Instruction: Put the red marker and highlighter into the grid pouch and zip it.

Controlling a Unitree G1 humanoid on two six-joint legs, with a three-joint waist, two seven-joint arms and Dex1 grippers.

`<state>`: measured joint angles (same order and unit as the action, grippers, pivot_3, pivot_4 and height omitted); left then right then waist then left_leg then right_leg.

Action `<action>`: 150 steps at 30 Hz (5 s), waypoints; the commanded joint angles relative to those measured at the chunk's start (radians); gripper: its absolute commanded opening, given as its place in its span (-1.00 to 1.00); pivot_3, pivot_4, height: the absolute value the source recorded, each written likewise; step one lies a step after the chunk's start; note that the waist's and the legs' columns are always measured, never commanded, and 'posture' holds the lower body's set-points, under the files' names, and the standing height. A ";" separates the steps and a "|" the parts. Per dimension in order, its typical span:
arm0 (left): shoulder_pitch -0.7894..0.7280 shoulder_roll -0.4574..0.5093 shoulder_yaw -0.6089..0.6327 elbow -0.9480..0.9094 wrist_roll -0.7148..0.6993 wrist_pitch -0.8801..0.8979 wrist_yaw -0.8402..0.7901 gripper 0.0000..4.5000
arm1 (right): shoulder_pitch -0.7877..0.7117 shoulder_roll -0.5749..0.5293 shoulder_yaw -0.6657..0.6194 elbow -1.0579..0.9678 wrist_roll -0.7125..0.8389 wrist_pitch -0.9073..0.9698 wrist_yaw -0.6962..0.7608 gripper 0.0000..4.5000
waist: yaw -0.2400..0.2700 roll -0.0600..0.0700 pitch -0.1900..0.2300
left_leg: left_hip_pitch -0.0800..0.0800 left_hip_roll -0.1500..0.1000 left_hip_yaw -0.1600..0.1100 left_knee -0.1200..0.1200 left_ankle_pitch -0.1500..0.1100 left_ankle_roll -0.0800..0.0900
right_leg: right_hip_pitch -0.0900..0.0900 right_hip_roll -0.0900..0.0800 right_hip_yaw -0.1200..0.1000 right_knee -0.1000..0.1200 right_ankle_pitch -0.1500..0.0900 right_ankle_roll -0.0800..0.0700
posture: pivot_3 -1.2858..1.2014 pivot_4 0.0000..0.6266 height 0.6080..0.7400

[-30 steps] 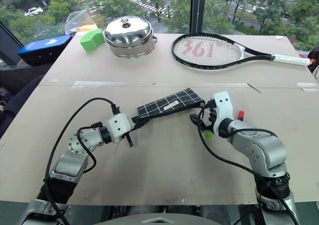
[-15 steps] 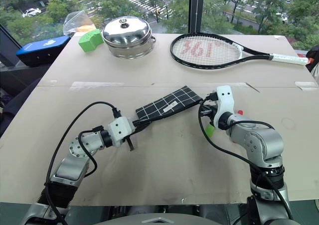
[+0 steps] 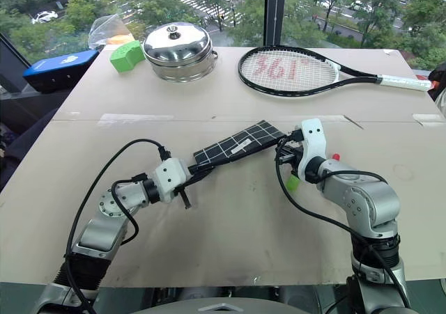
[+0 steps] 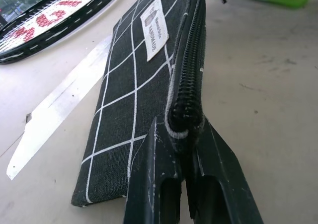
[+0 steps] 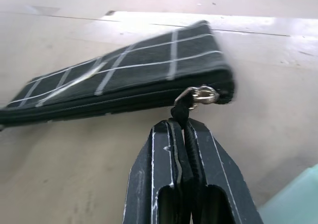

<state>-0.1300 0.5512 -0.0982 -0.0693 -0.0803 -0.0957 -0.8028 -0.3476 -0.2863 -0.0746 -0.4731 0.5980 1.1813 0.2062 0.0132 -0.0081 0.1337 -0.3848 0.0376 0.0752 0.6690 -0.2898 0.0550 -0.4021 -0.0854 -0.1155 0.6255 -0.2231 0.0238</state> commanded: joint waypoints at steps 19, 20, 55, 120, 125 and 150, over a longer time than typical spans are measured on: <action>-0.132 -0.049 -0.062 -0.132 0.002 0.201 0.013 -1.00 | -0.092 0.066 0.084 -0.065 0.167 0.102 0.092 -0.98 | 0.000 0.000 0.000 | 0.000 0.000 0.000 0.000 0.000 0.000 | 0.000 0.001 0.001 0.000 0.000 0.000 | 0.03 -0.52 1.00; -0.137 -0.051 -0.066 -0.133 0.004 0.207 0.016 -1.00 | -0.103 0.070 0.097 -0.057 0.171 0.108 0.099 -0.98 | 0.000 0.000 0.000 | 0.000 0.000 0.000 0.000 0.000 0.000 | 0.000 0.001 0.001 0.000 0.000 0.000 | 0.03 -0.52 1.00; -0.068 -0.056 -0.070 -0.125 -0.030 0.104 -0.004 -1.00 | -0.125 -0.166 0.139 0.035 0.038 -0.013 0.070 -0.99 | 0.000 0.000 0.000 | -0.001 0.000 -0.001 0.000 0.000 0.000 | -0.001 0.001 0.001 -0.001 0.000 0.000 | 0.03 -0.52 1.00; -0.171 -0.049 -0.046 -0.076 -0.016 0.257 0.013 -1.00 | -0.189 -0.649 0.451 -0.160 -0.515 -0.307 0.557 -0.64 | -0.026 -0.003 0.006 | 0.001 0.001 0.000 -0.001 0.000 -0.001 | -0.002 0.006 0.006 -0.002 -0.003 0.005 | 0.03 -0.52 1.00; -0.163 -0.047 -0.077 -0.109 -0.009 0.232 -0.011 -1.00 | -0.399 -0.576 0.622 0.070 -0.647 -0.471 0.637 -0.64 | -0.023 -0.006 0.005 | 0.000 0.001 0.000 0.000 0.001 -0.002 | -0.001 0.005 0.006 -0.002 -0.001 0.001 | 0.03 -0.52 1.00; -0.189 -0.090 -0.079 -0.042 -0.009 0.232 0.044 -1.00 | -0.035 -0.299 -0.170 -0.375 -0.365 0.399 0.624 0.67 | 0.005 -0.006 0.004 | -0.002 0.000 -0.004 0.001 0.000 -0.001 | 0.001 -0.006 -0.001 -0.002 0.000 0.000 | 0.03 -0.52 1.00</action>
<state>-0.3006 0.4621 -0.1941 -0.1161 -0.0804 0.1592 -0.7580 -0.4361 -0.6140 -0.1682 -0.7242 0.2582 1.4307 0.9224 0.0186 -0.0144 0.1376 -0.3864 0.0377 0.0699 0.6703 -0.2895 0.0541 -0.4008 -0.0916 -0.1157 0.6241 -0.2233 0.0240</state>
